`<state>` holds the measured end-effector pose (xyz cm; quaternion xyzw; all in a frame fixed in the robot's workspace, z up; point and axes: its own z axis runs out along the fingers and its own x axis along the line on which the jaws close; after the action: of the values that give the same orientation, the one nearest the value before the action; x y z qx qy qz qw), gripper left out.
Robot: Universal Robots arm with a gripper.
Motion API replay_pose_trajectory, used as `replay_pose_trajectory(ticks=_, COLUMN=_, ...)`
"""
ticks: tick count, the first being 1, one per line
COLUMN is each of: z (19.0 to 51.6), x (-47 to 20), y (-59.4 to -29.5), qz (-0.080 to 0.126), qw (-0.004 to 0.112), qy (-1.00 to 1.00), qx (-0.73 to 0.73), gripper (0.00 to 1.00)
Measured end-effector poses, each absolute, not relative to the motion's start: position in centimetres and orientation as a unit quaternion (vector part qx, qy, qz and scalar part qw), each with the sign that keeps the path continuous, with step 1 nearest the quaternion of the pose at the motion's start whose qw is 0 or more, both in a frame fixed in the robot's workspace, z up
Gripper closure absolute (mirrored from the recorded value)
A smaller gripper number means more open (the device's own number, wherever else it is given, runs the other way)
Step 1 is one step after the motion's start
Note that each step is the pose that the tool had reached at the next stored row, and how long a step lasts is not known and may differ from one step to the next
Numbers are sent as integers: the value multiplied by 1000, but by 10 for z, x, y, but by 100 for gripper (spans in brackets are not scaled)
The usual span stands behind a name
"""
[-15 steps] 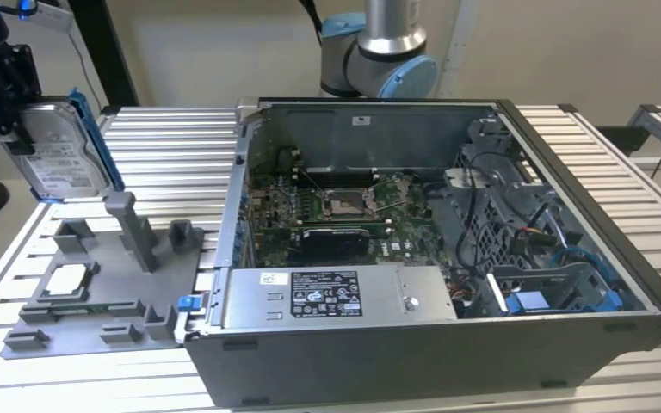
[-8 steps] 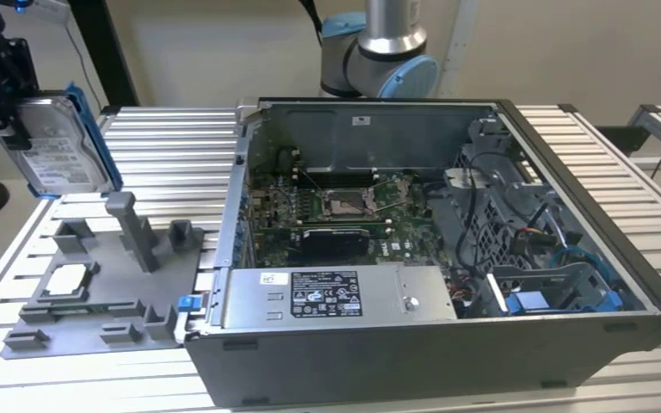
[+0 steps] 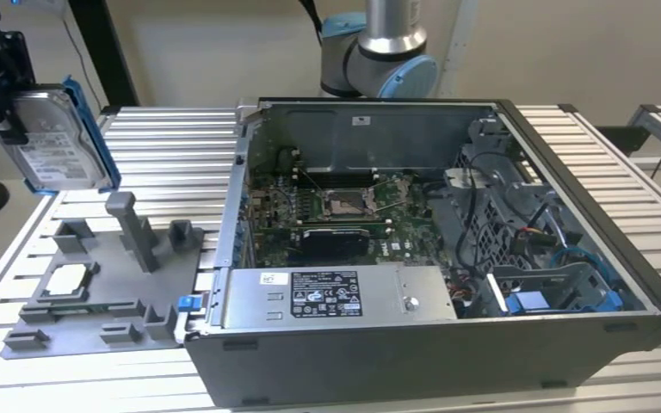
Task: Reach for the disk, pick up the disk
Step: 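Pick up the disk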
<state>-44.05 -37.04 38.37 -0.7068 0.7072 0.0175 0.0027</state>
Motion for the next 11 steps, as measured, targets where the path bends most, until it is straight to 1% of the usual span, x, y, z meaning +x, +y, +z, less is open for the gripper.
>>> replay_pose_trajectory(ticks=11, z=395, x=-441, y=-370, qz=18, qw=3, qy=707, qx=-707, gripper=100)
